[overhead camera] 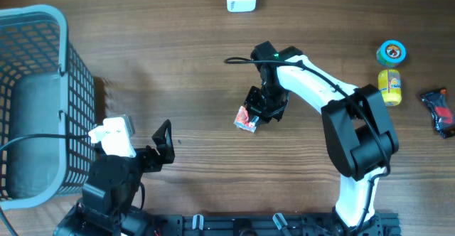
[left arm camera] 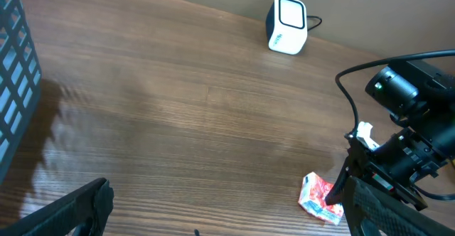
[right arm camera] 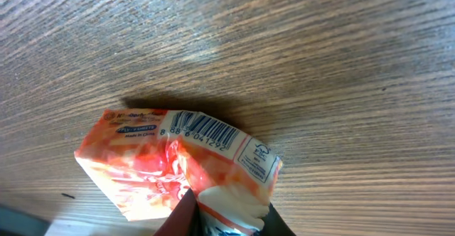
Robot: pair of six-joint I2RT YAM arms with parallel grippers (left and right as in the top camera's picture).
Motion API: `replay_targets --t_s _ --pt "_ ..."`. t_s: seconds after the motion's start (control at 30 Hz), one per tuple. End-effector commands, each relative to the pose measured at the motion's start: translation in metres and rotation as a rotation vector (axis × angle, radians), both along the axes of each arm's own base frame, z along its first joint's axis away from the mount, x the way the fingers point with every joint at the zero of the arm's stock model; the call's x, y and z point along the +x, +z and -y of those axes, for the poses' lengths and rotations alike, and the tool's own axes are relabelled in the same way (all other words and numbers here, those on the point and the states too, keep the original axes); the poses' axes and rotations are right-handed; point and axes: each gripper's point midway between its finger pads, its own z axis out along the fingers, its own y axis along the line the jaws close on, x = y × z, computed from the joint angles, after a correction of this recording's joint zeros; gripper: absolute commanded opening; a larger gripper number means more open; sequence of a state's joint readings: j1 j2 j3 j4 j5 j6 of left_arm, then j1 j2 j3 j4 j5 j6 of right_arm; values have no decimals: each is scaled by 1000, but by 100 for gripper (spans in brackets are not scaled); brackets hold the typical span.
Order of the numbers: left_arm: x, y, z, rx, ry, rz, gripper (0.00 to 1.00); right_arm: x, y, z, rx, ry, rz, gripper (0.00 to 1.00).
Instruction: Scan the item barcode
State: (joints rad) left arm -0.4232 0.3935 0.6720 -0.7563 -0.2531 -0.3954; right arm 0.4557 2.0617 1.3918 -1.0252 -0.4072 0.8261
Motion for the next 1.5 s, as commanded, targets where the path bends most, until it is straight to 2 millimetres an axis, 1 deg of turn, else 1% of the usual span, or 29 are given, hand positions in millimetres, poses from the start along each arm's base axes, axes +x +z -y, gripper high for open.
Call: replay_targets --t_s 0.0,0.13,0.23,0.3,0.33,0.37,0.4,0.47,0.5,0.53,0.6,0.63,0.67,0.7,0.77,0.87,0.97,1.0,1.07,1.13,1.2,1.27,1.33,1.4,1.47 --pt "0 2 0 -15 2 4 100 22 -14 21 -122 74 130 5" --pt "0 1 0 -15 2 4 100 47 -12 18 -76 110 231 5" --pt "0 2 0 -15 3 5 100 72 -1 19 -48 125 310 5" --pt "0 2 0 -14 2 5 100 90 11 21 -30 148 367 5" --pt "0 2 0 -15 3 5 100 103 20 24 -20 159 406 5" --pt "0 2 0 -15 3 5 100 111 27 26 -14 165 432 5" --pt "0 1 0 -14 3 4 100 125 40 33 -13 164 472 5" --pt "0 1 0 -12 1 4 100 145 61 53 -46 131 522 5" --pt "0 2 0 -7 -1 5 100 152 70 62 -63 123 540 5" --pt "0 2 0 8 -9 9 100 163 85 81 -105 106 570 5" --pt "0 7 -3 45 -10 27 100 177 108 121 -206 62 608 6" --pt "1 13 -8 50 14 43 100 182 121 149 -276 37 624 6" --pt "1 20 -12 54 35 58 100 185 130 171 -325 22 633 6" --pt "1 32 -19 58 71 89 100 186 141 211 -390 -3 636 6" --pt "-1 47 -26 57 106 124 100 185 147 249 -419 -44 635 6" --pt "-3 63 -32 55 139 161 100 182 149 307 -457 -167 629 5" --pt "-5 76 -34 66 133 190 100 173 151 363 -501 -265 631 5" --pt "-6 78 -34 68 133 195 100 168 153 385 -519 -306 631 5" --pt "-6 82 -35 70 134 203 100 157 152 412 -533 -371 618 5" --pt "-7 85 -35 67 136 209 100 146 148 431 -512 -424 603 5" --pt "-9 92 -36 58 137 226 100 137 142 443 -493 -460 593 7" --pt "-14 108 -39 52 139 262 100 128 131 457 -499 -493 575 10" --pt "-21 126 -48 42 175 303 100 123 122 464 -503 -511 566 14" --pt "-35 143 -58 57 194 339 100 121 112 471 -510 -525 570 20" --pt "-47 151 -65 66 202 353 99 123 107 473 -514 -523 582 25"
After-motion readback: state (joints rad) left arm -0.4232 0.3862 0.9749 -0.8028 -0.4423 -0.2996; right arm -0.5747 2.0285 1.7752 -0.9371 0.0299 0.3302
